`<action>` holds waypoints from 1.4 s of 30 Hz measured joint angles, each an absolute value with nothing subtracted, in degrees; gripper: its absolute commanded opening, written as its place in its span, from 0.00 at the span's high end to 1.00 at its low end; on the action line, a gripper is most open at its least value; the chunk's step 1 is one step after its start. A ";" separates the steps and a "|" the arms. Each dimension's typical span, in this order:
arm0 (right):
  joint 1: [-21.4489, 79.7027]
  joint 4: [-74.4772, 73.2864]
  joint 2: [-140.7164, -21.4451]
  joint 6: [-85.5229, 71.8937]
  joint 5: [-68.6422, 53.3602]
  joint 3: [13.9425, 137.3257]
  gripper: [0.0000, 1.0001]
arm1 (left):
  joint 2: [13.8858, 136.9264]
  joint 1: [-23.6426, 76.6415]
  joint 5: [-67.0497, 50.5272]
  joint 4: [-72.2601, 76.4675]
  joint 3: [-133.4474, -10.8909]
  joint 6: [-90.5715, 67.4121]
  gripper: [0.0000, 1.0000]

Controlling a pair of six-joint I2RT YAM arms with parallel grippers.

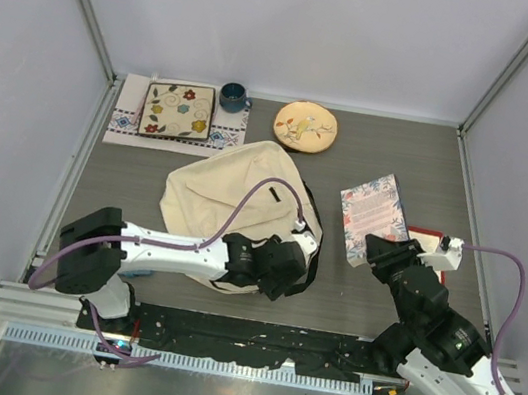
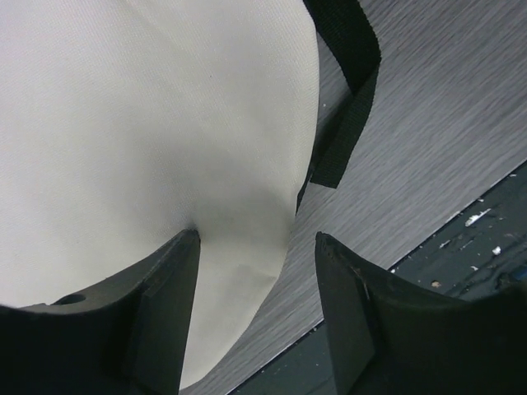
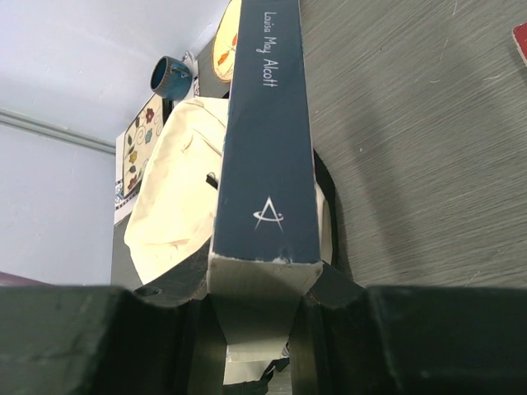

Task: Pack the student bag
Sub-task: Place the book in the student bag.

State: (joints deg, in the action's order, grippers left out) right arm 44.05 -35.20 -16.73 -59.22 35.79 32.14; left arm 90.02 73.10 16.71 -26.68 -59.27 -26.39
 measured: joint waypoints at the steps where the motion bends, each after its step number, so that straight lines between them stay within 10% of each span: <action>1: 44.05 -35.16 -16.67 -59.22 35.70 32.08 0.99 | 90.67 73.10 16.97 -26.65 -59.33 -26.46 0.41; 15: 44.05 -34.79 -14.22 -59.20 35.00 30.48 0.99 | 93.17 73.14 19.20 -26.39 -60.34 -27.16 1.00; 42: 44.03 -42.94 -10.85 -61.43 24.47 32.88 0.99 | 76.95 58.37 28.49 -33.78 -71.13 -28.49 1.00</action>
